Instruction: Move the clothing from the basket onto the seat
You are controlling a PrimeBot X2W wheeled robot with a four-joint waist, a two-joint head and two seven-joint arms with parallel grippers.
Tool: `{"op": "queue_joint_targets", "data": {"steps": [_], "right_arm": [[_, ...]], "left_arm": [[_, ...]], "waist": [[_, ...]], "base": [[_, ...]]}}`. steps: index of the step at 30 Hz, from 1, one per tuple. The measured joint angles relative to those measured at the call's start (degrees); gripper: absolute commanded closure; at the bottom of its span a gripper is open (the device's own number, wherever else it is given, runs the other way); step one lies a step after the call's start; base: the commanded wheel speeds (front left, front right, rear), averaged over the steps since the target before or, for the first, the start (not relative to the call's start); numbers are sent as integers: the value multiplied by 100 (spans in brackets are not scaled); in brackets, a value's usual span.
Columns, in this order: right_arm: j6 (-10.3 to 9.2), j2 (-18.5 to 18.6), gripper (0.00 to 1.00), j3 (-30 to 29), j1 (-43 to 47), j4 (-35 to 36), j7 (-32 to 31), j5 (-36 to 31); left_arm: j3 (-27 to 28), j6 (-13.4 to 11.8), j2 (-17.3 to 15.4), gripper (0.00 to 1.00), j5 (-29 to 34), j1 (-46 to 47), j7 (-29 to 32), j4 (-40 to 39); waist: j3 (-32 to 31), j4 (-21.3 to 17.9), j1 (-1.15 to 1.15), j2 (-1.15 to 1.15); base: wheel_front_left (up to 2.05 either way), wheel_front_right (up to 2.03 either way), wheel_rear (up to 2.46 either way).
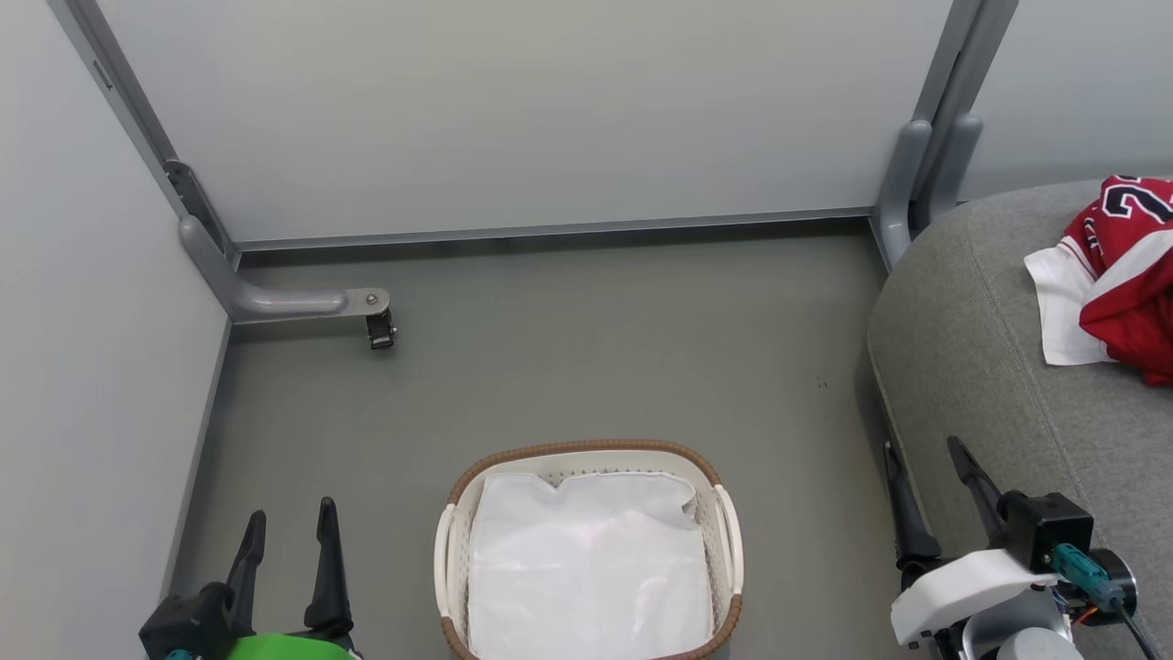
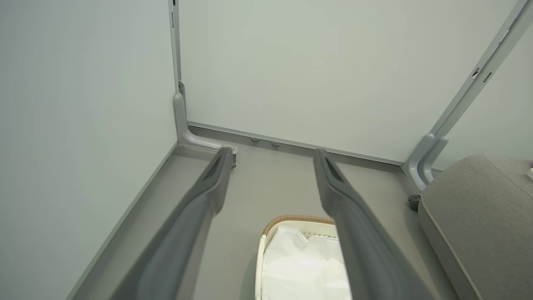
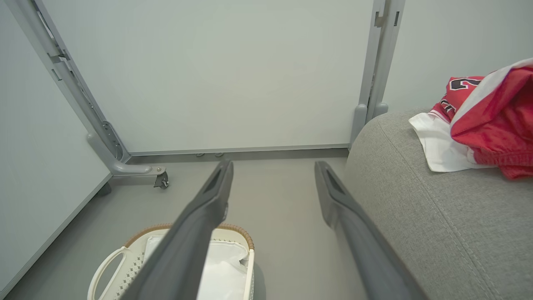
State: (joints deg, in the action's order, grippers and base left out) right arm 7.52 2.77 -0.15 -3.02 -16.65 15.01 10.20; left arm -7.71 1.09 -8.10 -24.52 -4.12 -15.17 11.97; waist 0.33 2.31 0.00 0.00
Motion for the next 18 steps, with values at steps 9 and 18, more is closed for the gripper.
{"op": "queue_joint_targets", "data": {"steps": [9,18], "right_arm": [[1,0,0,40,-1,-54,0,36],[1,1,0,57,-3,-104,0,51]], "left_arm": [[110,144,104,0,123,-2,0,103],[188,223,188,0,197,-1,0,172]], "waist": [[-5,28,0,0],[-21,32,0,0]], "base": [[0,0,0],[0,0,0]]}}
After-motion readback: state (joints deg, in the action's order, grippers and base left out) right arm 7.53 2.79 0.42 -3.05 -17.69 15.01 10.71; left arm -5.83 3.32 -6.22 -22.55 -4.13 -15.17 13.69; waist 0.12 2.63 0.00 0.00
